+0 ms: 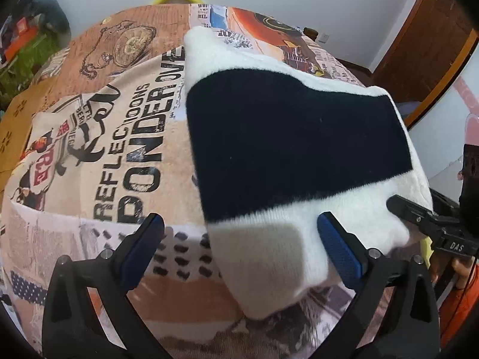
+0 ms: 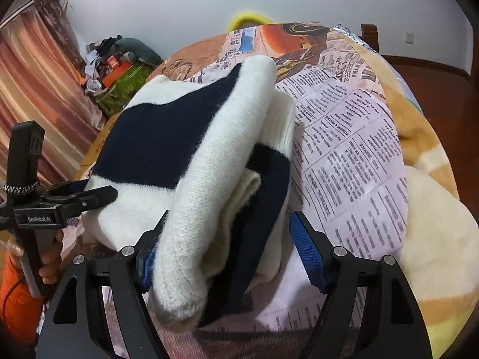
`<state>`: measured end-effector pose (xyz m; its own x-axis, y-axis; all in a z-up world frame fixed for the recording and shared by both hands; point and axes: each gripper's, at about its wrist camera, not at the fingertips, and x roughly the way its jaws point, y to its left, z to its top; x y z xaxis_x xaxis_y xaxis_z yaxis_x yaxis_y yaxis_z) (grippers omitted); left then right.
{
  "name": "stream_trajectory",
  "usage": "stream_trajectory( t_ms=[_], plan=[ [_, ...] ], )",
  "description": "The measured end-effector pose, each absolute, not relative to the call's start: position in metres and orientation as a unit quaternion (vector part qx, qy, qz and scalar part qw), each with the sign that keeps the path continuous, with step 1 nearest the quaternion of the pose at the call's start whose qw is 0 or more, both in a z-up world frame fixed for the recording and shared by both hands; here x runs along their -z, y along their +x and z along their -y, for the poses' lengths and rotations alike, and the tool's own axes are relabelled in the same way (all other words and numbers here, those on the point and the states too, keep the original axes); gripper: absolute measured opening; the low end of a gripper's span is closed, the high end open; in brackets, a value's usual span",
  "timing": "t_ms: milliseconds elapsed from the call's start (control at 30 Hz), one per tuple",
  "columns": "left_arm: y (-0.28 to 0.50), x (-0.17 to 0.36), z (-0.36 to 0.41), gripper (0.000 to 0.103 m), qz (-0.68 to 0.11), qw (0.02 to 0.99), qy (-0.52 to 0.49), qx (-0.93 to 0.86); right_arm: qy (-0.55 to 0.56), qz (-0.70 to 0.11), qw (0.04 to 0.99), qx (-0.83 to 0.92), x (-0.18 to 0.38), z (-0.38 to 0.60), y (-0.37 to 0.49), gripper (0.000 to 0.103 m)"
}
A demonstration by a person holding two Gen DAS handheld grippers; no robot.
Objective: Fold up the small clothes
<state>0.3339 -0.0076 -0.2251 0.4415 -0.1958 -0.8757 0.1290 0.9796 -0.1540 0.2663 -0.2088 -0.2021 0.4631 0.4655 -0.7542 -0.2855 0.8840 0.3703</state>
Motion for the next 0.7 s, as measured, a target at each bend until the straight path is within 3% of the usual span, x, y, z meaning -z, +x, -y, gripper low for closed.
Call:
stream_trajectory(
  t_ms=[267, 367, 700],
  plan=[
    [0.331, 0.188, -0.008, 0.103, -0.497, 0.864, 0.011, 0.082, 0.076, -0.464, 0.854, -0.223, 0.185, 0.214, 0.266, 0.074],
    [0.344, 0.179, -0.022, 0.103, -0.49, 0.87, 0.002, 0.063, 0.075, -0.455, 0.859, -0.222, 0.176, 0.215, 0.277, 0.08],
    [0.399, 0.219, -0.034, 0.103, -0.545, 0.827, -0.105, 0.092, 0.097, -0.49, 0.837, -0.223, 0.196, 0.206, 0.325, 0.083]
  ],
)
